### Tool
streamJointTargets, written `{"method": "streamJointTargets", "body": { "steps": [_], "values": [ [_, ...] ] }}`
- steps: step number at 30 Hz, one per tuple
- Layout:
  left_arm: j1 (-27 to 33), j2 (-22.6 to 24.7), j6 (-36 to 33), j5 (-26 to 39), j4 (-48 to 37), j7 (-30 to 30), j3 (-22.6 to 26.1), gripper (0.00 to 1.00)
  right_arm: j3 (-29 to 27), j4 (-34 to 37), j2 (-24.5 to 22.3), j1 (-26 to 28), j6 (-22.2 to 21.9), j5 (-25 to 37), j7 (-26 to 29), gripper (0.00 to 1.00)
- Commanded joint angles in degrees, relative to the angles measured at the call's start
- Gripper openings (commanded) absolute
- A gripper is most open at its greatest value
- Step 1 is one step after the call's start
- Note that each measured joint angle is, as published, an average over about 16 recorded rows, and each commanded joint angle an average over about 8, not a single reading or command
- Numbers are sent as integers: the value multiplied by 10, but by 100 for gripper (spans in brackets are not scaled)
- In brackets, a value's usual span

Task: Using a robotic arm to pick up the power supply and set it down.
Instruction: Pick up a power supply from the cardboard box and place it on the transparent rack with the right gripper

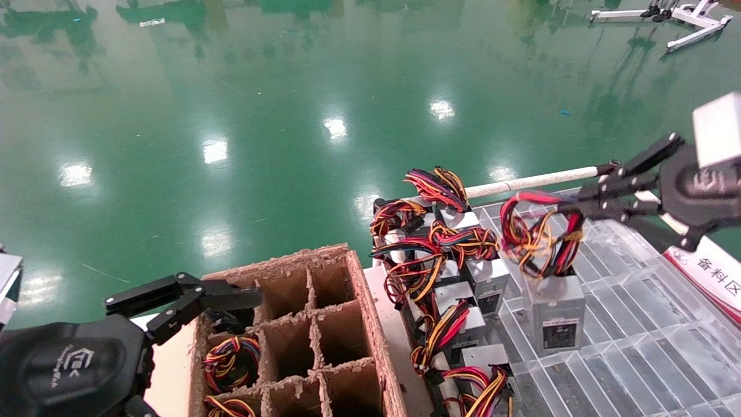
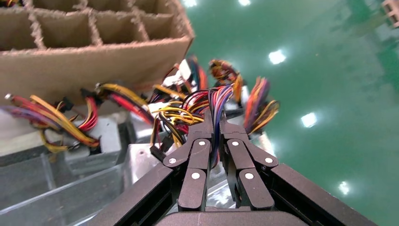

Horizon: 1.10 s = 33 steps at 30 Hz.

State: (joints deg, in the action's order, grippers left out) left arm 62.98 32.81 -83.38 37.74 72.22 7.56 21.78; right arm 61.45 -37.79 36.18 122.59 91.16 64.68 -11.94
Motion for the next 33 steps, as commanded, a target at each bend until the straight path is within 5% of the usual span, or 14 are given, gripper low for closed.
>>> {"method": "streamJointTargets", "body": {
  "steps": [1, 33],
  "values": [
    [0, 0, 0, 0, 0, 0, 0, 100, 15, 15, 1, -3, 0, -5, -12, 0],
    [0, 0, 0, 0, 0, 0, 0, 100, 87, 281, 113, -42, -39, -36, -166, 0]
  ]
}}
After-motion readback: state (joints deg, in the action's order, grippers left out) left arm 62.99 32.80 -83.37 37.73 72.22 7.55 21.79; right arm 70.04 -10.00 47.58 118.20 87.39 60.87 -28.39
